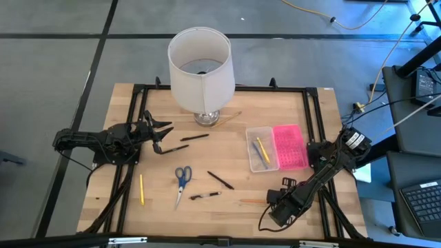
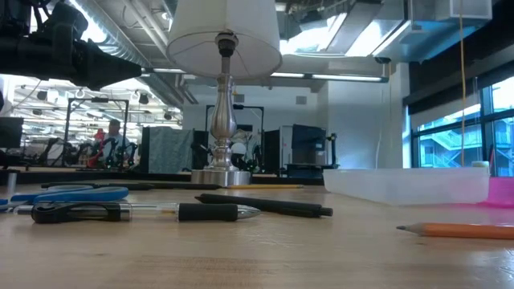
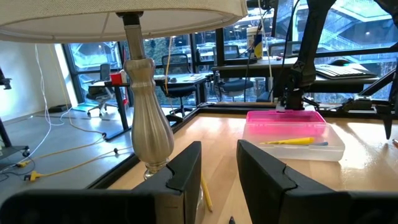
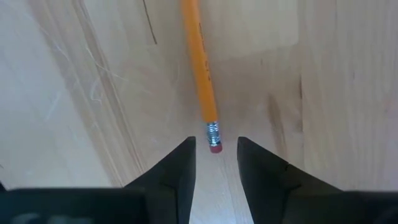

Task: Pick & place school supplies into a supply box
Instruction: Put the orange pencil into the supply box

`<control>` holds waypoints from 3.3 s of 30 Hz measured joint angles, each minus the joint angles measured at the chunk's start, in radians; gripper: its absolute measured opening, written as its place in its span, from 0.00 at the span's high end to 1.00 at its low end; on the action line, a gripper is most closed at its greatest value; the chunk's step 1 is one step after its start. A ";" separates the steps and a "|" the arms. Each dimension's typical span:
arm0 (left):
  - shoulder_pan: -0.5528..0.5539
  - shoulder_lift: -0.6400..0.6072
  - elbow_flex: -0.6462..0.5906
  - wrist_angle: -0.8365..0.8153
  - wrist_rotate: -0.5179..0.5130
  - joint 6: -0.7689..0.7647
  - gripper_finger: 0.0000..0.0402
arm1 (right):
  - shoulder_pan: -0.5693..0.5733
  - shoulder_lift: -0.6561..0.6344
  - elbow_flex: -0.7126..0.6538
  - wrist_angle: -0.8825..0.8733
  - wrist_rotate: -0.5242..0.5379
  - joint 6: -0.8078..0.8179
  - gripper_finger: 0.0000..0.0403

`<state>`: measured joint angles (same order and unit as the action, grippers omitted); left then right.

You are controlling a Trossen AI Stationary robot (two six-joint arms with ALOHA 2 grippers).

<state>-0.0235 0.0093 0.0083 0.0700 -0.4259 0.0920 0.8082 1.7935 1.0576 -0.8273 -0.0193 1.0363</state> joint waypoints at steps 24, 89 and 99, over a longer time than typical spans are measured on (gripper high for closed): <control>0.000 0.000 0.000 0.000 0.000 0.000 0.76 | 0.000 0.064 0.004 0.014 -0.012 0.031 0.82; 0.000 0.000 0.000 0.000 0.000 0.000 0.76 | -0.046 -0.121 0.143 -0.374 0.271 0.813 0.96; 0.000 0.000 0.000 0.000 0.000 0.000 0.76 | -0.325 -0.131 0.143 -0.370 0.096 0.578 0.96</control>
<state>-0.0231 0.0093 0.0084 0.0704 -0.4258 0.0917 0.4831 1.6627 1.2011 -1.1977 0.0769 1.6141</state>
